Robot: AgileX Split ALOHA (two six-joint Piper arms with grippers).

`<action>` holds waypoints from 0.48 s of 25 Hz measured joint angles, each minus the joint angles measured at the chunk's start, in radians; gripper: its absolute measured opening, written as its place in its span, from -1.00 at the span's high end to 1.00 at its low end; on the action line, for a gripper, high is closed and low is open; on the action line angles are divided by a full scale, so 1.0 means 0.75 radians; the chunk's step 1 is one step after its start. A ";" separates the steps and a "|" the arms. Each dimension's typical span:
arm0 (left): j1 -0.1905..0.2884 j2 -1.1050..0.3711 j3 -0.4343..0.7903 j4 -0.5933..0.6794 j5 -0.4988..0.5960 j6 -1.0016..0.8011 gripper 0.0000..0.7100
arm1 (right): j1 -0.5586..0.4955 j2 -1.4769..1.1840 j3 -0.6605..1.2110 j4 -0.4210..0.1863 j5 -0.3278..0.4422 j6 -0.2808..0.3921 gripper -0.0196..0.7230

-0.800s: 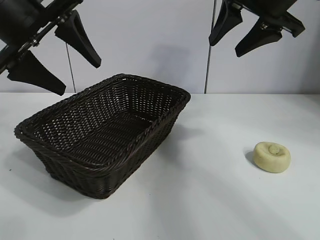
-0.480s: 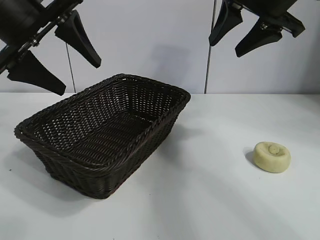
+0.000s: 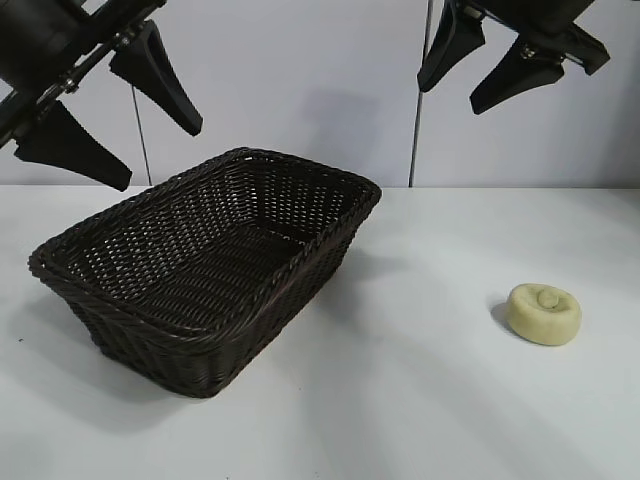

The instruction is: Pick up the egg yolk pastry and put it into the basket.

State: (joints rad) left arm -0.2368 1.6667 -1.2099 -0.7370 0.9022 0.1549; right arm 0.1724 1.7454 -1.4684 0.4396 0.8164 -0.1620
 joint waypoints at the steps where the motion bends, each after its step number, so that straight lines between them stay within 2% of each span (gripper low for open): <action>1: 0.000 0.000 0.000 0.000 0.000 0.000 -0.48 | 0.000 0.000 0.000 0.000 0.000 0.000 -0.22; 12: 0.000 0.000 0.000 0.000 -0.021 0.000 -0.48 | 0.000 0.000 0.000 0.000 0.000 0.000 -0.22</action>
State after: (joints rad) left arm -0.2368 1.6667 -1.2099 -0.7370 0.8865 0.1549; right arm 0.1724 1.7454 -1.4684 0.4396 0.8164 -0.1620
